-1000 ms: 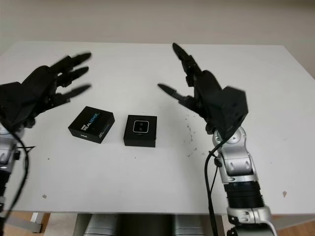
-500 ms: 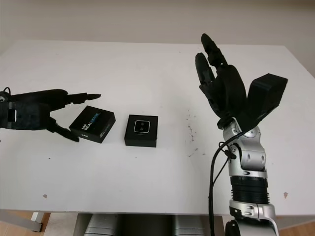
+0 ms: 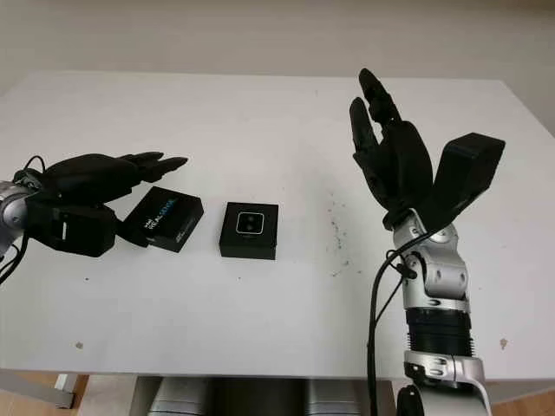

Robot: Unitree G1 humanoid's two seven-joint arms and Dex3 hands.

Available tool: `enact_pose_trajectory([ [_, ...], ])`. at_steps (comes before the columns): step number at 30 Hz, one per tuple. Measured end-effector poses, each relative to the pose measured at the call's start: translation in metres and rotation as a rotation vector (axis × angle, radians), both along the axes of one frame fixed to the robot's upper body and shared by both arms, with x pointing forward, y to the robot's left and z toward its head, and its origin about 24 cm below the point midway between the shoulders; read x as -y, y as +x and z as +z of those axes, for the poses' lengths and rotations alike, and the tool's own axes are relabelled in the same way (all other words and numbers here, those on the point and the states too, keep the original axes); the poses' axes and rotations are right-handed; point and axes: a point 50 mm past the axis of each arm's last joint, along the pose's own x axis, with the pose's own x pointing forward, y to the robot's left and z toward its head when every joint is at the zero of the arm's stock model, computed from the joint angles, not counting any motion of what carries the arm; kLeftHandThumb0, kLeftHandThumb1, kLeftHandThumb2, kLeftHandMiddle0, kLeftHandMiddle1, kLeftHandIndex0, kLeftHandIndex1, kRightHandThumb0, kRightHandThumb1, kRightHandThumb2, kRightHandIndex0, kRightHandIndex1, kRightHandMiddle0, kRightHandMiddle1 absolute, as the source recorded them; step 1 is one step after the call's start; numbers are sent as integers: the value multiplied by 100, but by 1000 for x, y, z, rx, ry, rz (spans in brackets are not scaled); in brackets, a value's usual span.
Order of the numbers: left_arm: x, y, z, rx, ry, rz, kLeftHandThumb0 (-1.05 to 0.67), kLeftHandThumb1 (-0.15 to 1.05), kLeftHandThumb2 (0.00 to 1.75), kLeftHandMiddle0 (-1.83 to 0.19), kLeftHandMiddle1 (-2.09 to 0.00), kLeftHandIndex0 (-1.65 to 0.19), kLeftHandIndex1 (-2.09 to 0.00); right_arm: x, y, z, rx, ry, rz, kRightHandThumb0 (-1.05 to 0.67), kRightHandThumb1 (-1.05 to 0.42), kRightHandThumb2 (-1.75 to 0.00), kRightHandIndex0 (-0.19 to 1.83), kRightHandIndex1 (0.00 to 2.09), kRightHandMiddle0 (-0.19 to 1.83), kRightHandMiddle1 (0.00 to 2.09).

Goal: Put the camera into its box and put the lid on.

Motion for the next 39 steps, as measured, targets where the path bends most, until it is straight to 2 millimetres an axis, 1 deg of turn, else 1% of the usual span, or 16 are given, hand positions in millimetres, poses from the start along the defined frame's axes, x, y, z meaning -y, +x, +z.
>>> enact_pose_trajectory([
  [5,4,2,-5,-10,-40,-6,-62,84,5,1,-7,2,-8,-1,0,0,0,-7,-1,-59,-105,-56,-6,5,-19,33],
  [12,6,0,-7,-49,-53,-41,-58,83,5,-7,-9,-5,-10,0,1,0,-9,-12,-9,-58,-105,-54,-7,4,-19,31],
  [15,6,0,-7,-72,-62,-42,-53,83,5,-10,-9,-9,-12,0,1,-1,-12,-10,-13,-55,-105,-56,-7,4,-19,30],
  [18,5,0,-8,-100,-77,-31,-50,82,5,-17,-11,-15,-14,0,1,-1,-13,-10,-16,-55,-105,-58,-7,5,-19,31],
  [23,5,-3,-11,-106,-102,-37,-43,83,6,-31,-17,-26,-20,0,1,-1,-13,-11,-15,-56,-105,-55,-7,5,-19,32],
  [24,6,-4,-12,-106,-110,-43,-42,84,6,-29,-27,-25,-27,0,1,-1,-13,-11,-17,-56,-105,-54,-7,5,-19,32],
  [25,6,-4,-12,-104,-115,-48,-39,85,5,-23,-45,-21,-39,0,1,-1,-13,-11,-17,-56,-105,-54,-7,5,-19,32],
  [26,6,-4,-12,-101,-123,-51,-34,86,6,-16,-71,-16,-58,0,1,-1,-13,-11,-18,-56,-105,-53,-7,5,-19,32],
  [27,7,-4,-12,-97,-130,-56,-31,88,6,-12,-87,-13,-71,0,1,-1,-13,-11,-18,-56,-105,-53,-7,5,-19,32],
  [28,7,-5,-13,-92,-137,-60,-29,89,6,-12,-99,-12,-81,0,1,-1,-13,-11,-18,-56,-105,-53,-7,5,-19,32],
  [29,7,-5,-13,-80,-146,-66,-24,91,6,-16,-112,-14,-94,0,1,-1,-13,-11,-17,-57,-105,-52,-7,5,-19,32],
  [30,8,-6,-14,-63,-155,-75,-20,92,6,-20,-118,-15,-106,0,1,-1,-14,-11,-16,-57,-105,-52,-7,5,-19,32],
  [32,9,-7,-15,-30,-177,-98,-15,94,6,-24,-127,-16,-123,-1,1,-1,-18,-11,-13,-58,-105,-51,-6,5,-19,33],
  [33,9,-8,-15,-18,-186,-107,-13,96,6,-25,-137,-17,-132,-1,1,-1,-21,-11,-12,-59,-105,-51,-6,6,-19,34],
  [35,10,-7,-16,-3,-207,-110,-13,99,6,-22,-146,-15,-139,-1,0,0,-18,-12,-11,-59,-105,-50,-6,5,-19,35],
  [39,10,-6,-18,25,-228,-95,-12,98,5,-29,-155,-21,-150,-2,0,2,-20,-9,-5,-58,-105,-50,-6,5,-18,34],
])
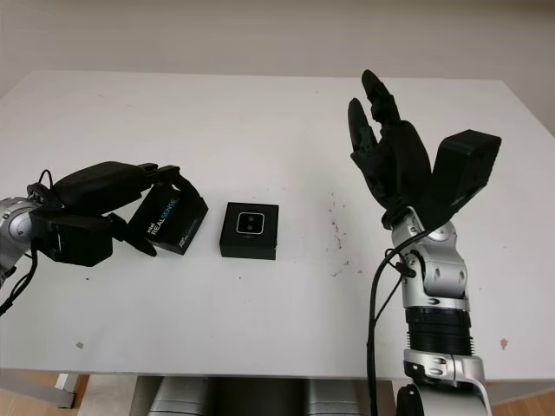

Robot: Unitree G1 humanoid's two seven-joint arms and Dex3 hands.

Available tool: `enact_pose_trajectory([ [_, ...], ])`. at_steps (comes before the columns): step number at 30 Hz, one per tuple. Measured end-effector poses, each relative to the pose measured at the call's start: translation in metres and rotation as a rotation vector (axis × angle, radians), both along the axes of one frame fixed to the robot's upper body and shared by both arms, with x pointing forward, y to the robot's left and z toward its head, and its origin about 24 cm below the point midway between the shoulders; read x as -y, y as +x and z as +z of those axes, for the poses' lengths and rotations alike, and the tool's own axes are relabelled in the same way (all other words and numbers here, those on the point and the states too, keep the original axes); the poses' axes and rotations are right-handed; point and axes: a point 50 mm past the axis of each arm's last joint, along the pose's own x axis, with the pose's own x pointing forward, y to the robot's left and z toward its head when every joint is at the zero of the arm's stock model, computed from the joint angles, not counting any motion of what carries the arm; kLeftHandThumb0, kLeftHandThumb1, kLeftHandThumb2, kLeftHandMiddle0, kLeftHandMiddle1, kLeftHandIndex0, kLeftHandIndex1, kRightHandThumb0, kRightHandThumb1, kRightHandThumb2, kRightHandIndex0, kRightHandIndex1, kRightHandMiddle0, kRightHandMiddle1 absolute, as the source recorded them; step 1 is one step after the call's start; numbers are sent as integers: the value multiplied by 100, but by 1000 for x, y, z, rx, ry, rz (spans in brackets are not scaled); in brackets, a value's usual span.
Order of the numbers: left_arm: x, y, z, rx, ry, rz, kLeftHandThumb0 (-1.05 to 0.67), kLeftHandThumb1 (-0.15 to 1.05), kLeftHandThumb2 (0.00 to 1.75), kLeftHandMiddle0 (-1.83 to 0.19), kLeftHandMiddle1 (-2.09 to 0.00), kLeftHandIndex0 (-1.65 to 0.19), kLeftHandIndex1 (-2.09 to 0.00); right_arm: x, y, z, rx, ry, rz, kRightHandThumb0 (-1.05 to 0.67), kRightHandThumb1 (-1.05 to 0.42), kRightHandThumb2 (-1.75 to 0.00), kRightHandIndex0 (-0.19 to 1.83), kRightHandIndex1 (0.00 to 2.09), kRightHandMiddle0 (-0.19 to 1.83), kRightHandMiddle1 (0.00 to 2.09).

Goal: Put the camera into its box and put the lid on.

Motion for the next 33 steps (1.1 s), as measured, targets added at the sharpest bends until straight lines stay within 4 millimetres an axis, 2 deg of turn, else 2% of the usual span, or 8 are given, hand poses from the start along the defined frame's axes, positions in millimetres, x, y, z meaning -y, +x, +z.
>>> enact_pose_trajectory([
  [6,-1,4,-3,24,-116,144,-7,97,5,-33,-139,-20,-148,-2,-1,0,2,5,5,-58,-105,-50,-6,5,-18,38],
  [9,-2,4,-1,-10,-171,228,-8,96,5,-42,-149,-25,-146,-4,-1,0,3,-9,11,-57,-105,-51,-6,6,-18,40],
  [14,7,2,7,-83,-230,325,-9,94,5,-42,-153,-27,-151,-9,-4,-2,1,-51,26,-53,-105,-57,-7,5,-18,37],
  [19,14,1,22,-190,-233,400,-12,93,5,-44,-154,-29,-154,-17,-5,-7,-12,-77,31,-54,-105,-45,-13,3,-19,32],
  [22,20,1,32,-243,-234,395,-11,91,5,-50,-153,-36,-157,-23,-5,-9,-20,-92,33,-56,-105,-43,-15,3,-18,24],
  [24,26,2,40,-268,-246,367,-10,90,5,-51,-145,-37,-154,-28,-5,-10,-22,-105,47,-56,-105,-43,-14,4,-16,20],
  [27,33,4,49,-291,-253,317,-13,91,5,-52,-147,-40,-155,-33,-6,-11,-23,-103,59,-57,-105,-40,-13,5,-13,17],
  [33,49,7,59,-307,-227,256,-16,91,5,-54,-146,-41,-154,-39,-6,-14,-29,-93,87,-57,-105,-38,-14,5,-12,14],
])
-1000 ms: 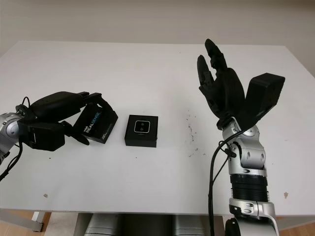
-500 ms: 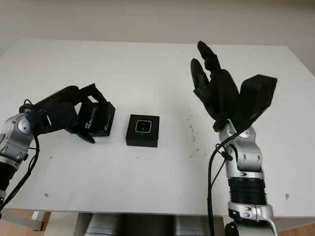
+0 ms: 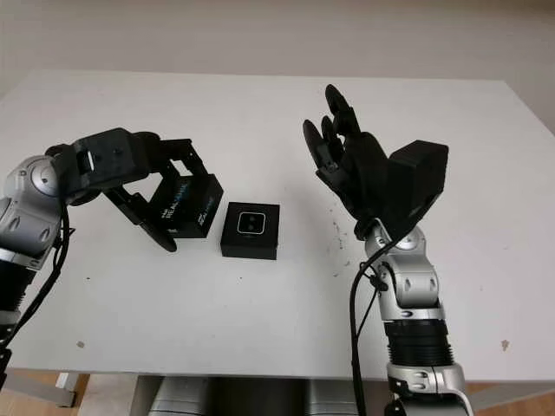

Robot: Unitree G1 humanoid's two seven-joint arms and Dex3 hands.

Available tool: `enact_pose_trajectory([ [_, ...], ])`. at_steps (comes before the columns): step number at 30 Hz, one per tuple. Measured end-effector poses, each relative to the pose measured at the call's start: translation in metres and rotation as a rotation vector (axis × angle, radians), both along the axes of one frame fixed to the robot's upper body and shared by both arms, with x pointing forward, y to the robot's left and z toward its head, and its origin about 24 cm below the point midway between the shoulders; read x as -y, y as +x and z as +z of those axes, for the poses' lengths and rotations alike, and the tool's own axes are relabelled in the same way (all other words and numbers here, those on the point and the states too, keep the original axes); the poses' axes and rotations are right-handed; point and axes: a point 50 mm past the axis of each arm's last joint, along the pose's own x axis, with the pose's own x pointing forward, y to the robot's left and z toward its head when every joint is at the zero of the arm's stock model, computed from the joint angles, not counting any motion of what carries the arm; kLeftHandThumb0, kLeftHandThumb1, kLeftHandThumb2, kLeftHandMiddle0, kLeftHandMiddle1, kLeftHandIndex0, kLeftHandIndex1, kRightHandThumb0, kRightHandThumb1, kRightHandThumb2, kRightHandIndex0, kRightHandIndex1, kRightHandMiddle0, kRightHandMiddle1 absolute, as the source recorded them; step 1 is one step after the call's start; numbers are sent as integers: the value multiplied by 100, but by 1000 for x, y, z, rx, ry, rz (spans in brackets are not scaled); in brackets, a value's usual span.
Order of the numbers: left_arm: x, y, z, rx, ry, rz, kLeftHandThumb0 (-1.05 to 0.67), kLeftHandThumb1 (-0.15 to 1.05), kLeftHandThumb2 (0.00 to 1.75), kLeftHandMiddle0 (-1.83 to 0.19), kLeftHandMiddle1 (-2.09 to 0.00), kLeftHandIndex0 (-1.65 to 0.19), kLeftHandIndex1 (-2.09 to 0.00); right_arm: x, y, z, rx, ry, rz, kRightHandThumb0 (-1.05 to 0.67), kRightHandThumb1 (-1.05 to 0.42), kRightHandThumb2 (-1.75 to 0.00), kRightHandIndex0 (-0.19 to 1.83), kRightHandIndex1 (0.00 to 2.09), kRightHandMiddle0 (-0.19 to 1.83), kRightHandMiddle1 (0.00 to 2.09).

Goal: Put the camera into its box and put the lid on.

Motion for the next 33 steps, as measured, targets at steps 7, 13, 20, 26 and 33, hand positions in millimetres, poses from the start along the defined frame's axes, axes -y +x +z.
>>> enact_pose_trajectory([
  [7,18,3,3,-14,28,-2,-16,92,5,-51,-149,-37,-157,-3,-1,-3,-8,9,-1,-58,-105,-38,-17,3,-14,11],
  [13,29,8,2,33,29,-11,-14,91,5,-55,-152,-39,-160,-5,-1,-5,-12,30,-33,-59,-105,-42,-19,0,-15,9],
  [20,34,10,-7,-22,-3,64,-11,90,5,-50,-153,-40,-163,-4,-2,0,53,97,-95,-64,-105,-51,-19,1,-15,8],
  [26,41,10,-11,-53,-8,87,-11,90,5,-49,-152,-38,-158,-5,-1,-4,44,116,-100,-63,-105,-52,-18,2,-14,9],
  [33,46,12,-12,-165,-47,144,-14,90,5,-50,-156,-39,-163,-5,-1,-4,55,117,-103,-64,-105,-51,-17,4,-13,10],
])
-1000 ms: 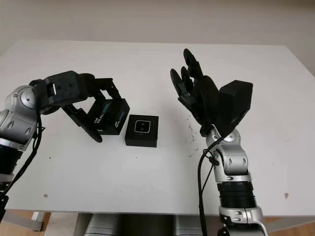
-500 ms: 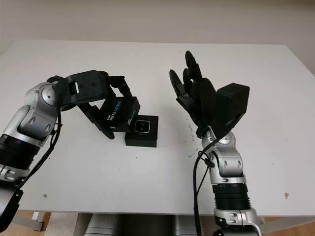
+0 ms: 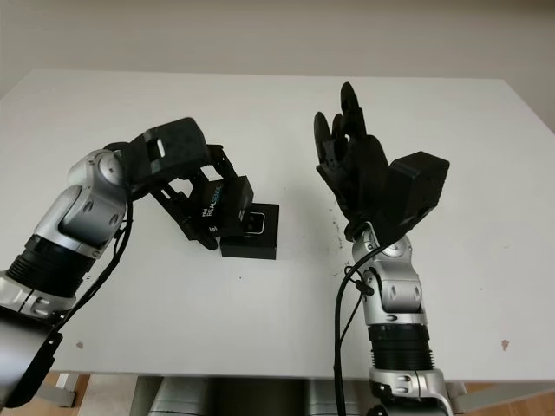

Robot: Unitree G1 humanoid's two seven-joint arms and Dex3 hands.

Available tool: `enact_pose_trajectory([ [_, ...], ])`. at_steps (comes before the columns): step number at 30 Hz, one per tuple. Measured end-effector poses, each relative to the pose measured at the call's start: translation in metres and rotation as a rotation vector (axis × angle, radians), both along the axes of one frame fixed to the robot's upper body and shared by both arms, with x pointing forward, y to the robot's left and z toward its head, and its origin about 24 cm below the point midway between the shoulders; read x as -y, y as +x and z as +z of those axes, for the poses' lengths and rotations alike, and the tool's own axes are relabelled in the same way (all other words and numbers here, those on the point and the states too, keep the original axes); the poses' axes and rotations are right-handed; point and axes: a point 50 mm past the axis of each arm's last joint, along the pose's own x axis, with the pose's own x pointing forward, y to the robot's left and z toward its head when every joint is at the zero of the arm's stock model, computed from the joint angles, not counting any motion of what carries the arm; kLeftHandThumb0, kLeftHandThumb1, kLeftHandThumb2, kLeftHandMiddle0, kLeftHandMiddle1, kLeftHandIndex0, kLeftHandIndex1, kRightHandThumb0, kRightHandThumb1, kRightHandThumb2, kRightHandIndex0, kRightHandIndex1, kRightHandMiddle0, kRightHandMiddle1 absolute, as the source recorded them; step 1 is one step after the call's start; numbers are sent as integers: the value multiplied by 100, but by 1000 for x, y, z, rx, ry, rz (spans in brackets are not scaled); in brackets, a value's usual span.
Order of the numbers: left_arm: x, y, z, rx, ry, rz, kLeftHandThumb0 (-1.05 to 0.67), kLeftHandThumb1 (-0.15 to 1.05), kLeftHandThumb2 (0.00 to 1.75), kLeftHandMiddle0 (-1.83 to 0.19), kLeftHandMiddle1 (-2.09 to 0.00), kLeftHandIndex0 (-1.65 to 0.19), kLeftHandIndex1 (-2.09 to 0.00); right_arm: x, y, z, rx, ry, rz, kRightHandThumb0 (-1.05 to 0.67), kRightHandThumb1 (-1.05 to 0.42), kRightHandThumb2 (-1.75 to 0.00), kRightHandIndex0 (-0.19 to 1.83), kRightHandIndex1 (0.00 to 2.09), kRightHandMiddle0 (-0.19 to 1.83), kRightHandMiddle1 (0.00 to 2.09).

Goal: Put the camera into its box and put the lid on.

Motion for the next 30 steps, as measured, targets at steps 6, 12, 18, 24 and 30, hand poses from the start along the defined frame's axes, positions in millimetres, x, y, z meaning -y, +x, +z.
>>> enact_pose_trajectory([
  [6,4,0,-1,-9,1,-21,-15,89,5,-47,-159,-38,-164,-1,0,0,1,14,-10,-64,-105,-50,-16,4,-12,11],
  [12,8,-2,3,-3,-15,-41,-15,88,5,-38,-163,-34,-167,-1,0,0,8,14,-9,-66,-105,-51,-16,5,-13,12],
  [18,11,-3,5,13,-20,-46,-12,89,5,-39,-154,-34,-162,-2,0,0,10,9,-4,-66,-105,-49,-16,5,-13,12],
  [24,16,-6,5,67,-24,-52,-13,90,6,-40,-147,-33,-160,-3,0,0,10,4,1,-67,-105,-48,-17,5,-13,11],
  [30,22,-9,-6,67,39,-42,-15,90,6,-42,-148,-33,-160,-4,0,0,8,8,2,-68,-105,-46,-16,5,-12,12],
])
